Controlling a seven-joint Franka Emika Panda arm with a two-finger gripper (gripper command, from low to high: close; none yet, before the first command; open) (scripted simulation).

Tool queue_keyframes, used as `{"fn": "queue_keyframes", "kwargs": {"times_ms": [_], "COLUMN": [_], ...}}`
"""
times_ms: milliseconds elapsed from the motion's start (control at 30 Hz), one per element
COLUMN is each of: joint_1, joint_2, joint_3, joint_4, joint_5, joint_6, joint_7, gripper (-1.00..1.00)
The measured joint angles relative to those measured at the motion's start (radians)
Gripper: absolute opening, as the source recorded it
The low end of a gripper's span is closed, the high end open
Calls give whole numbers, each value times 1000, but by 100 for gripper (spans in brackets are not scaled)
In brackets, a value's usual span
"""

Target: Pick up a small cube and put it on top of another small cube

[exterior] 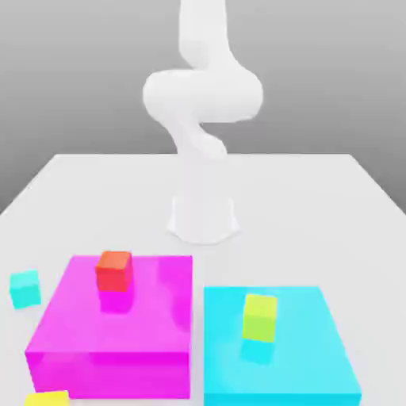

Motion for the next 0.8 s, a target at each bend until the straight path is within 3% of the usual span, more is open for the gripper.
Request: {"fn": "queue_keyframes", "kwargs": {"times_ms": [433, 800], "joint_1": [81, 22], "joint_2": [478, 867], "joint_3": [-213, -261], "joint_4": [71, 128], "joint_5": [189, 308], "joint_6": [69, 135], "joint_7": [-299, -522], "gripper": [0, 0]}}
